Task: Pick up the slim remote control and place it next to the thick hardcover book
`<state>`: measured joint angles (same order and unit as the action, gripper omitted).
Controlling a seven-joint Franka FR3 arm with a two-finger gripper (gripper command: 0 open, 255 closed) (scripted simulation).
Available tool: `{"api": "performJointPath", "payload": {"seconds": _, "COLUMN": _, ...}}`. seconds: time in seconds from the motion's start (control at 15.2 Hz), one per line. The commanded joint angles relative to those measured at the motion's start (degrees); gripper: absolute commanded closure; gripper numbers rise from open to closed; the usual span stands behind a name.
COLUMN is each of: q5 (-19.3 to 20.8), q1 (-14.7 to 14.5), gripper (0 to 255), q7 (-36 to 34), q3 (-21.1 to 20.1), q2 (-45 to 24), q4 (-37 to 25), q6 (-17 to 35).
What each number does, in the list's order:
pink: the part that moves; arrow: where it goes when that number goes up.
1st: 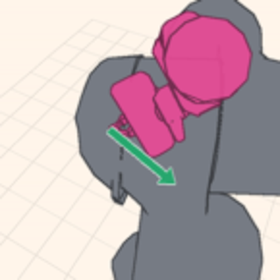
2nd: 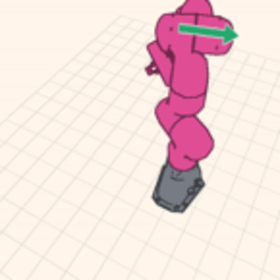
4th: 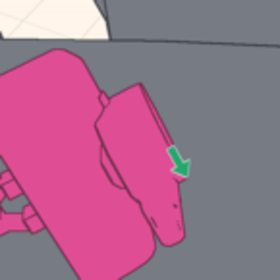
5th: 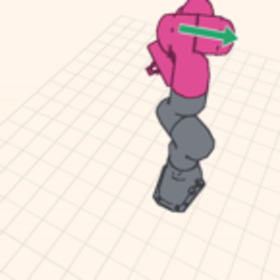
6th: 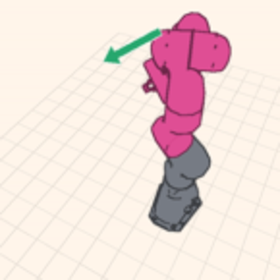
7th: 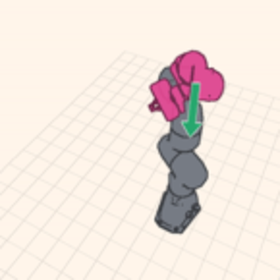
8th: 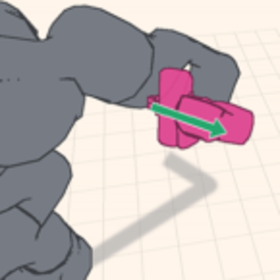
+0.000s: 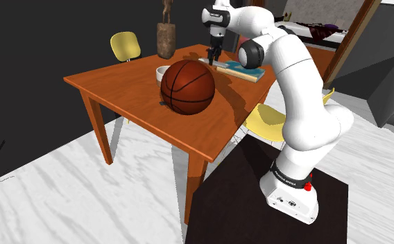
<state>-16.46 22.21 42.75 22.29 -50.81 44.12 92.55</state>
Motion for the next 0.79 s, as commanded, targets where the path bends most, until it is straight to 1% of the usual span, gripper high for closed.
{"api": "performJointPath", "payload": {"seconds": 0.0, "q5": 0.02, "q1": -0.49, "gripper": 255, "q7": 0.28, "q3": 0.08, "q2": 0.51, "q4": 2.38, "q6": 1.81}}
{"api": "performJointPath", "payload": {"seconds": 0.33, "q5": -0.02, "q1": -1.58, "gripper": 255, "q7": 0.81, "q3": 0.19, "q2": 1.29, "q4": 7.84, "q6": 6.28}}
{"api": "performJointPath", "payload": {"seconds": 0.73, "q5": -0.26, "q1": -2.35, "gripper": 255, "q7": 1.3, "q3": 0.1, "q2": 1.14, "q4": 12.39, "q6": 10.79}}
